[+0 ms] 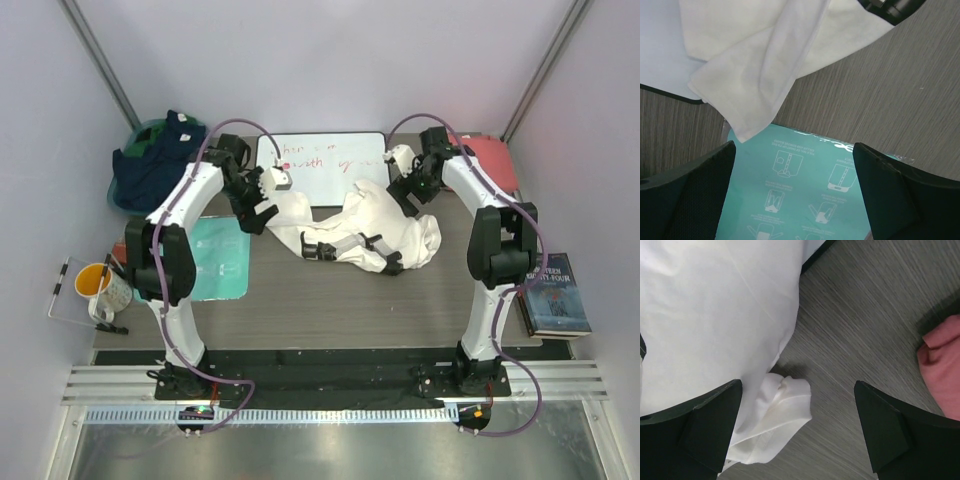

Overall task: Fold and stack the t-shirts
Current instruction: Flatten the tshirt out

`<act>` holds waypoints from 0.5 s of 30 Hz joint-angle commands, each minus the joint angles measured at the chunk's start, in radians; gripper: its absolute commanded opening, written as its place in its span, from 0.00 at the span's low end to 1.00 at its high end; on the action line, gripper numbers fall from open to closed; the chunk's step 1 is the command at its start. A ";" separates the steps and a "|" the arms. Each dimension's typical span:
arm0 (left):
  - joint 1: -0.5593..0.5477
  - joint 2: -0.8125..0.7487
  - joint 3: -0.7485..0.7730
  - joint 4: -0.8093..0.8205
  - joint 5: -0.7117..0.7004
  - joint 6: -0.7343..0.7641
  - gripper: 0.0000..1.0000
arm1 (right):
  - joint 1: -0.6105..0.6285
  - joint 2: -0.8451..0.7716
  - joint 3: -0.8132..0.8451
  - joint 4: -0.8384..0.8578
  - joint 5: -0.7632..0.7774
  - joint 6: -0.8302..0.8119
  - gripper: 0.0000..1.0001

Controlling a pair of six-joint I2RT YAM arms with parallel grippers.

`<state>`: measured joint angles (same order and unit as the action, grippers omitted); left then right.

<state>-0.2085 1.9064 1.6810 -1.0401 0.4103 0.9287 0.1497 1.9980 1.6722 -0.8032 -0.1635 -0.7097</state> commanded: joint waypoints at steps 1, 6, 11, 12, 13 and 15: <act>-0.008 0.051 -0.003 0.043 -0.057 0.032 1.00 | -0.007 0.051 0.064 -0.045 -0.111 0.010 1.00; -0.009 0.109 0.026 0.049 -0.077 0.035 1.00 | -0.007 0.093 0.121 -0.135 -0.218 -0.059 0.96; -0.023 0.163 0.039 0.087 -0.114 0.032 1.00 | -0.007 0.122 0.156 -0.174 -0.217 -0.089 0.91; -0.026 0.171 0.039 0.110 -0.120 0.029 1.00 | -0.009 0.127 0.161 -0.172 -0.211 -0.086 0.91; -0.028 0.177 0.039 0.124 -0.134 0.021 1.00 | -0.007 0.130 0.165 -0.171 -0.206 -0.086 0.91; -0.032 0.190 0.037 0.164 -0.145 0.001 1.00 | -0.009 0.133 0.166 -0.162 -0.186 -0.086 0.89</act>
<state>-0.2276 2.0815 1.6825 -0.9676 0.3038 0.9493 0.1432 2.1277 1.7908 -0.9520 -0.3508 -0.7765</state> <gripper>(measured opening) 0.996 0.914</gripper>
